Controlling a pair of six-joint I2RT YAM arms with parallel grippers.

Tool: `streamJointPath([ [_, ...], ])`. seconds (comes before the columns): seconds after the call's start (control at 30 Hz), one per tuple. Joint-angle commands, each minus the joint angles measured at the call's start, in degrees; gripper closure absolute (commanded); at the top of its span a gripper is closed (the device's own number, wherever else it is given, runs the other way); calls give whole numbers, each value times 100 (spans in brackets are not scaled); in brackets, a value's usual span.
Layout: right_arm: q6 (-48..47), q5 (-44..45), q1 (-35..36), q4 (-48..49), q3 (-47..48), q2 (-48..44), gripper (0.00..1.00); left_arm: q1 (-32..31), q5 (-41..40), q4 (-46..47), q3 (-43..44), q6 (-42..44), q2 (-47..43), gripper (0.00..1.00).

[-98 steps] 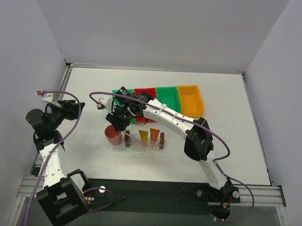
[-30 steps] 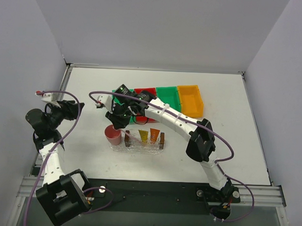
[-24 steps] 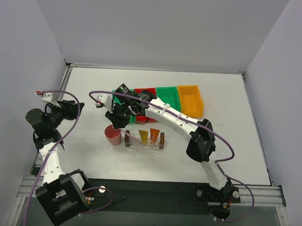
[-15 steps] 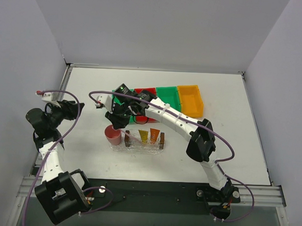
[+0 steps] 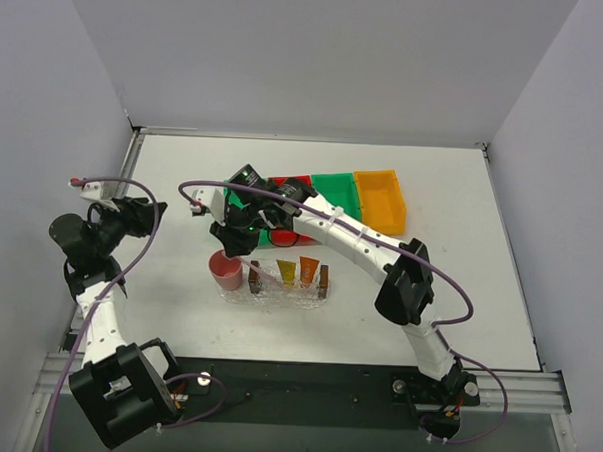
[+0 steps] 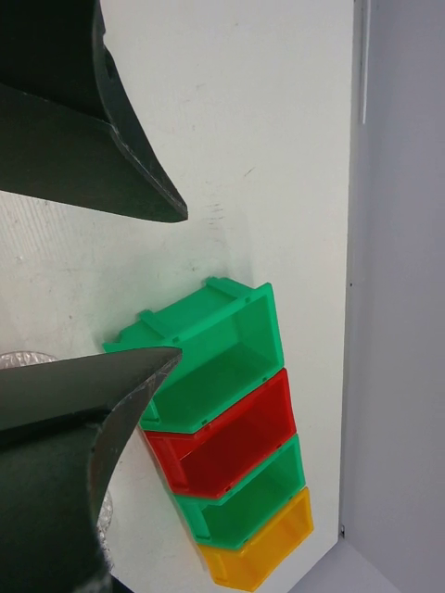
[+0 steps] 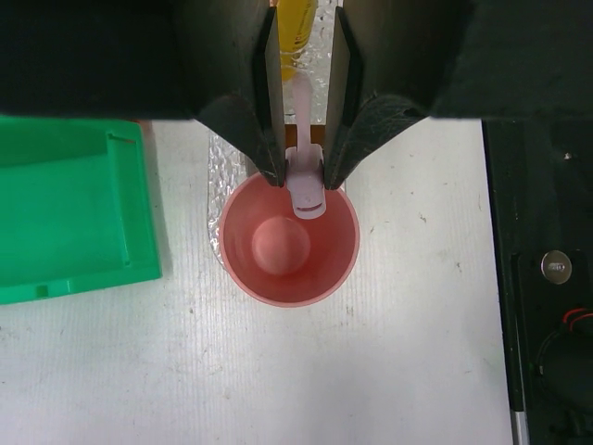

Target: Prepare toiletry sets of a toothbrush and toothpaste on the tray

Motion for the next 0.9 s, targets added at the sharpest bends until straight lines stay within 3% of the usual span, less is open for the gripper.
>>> streamJointPath([
  [0.0, -93, -265, 44, -95, 4, -498, 99, 42, 108, 276, 343, -77, 11, 34],
  [0.87, -480, -441, -44, -42, -269, -490, 100, 42, 108, 302, 405, -103, 134, 34],
])
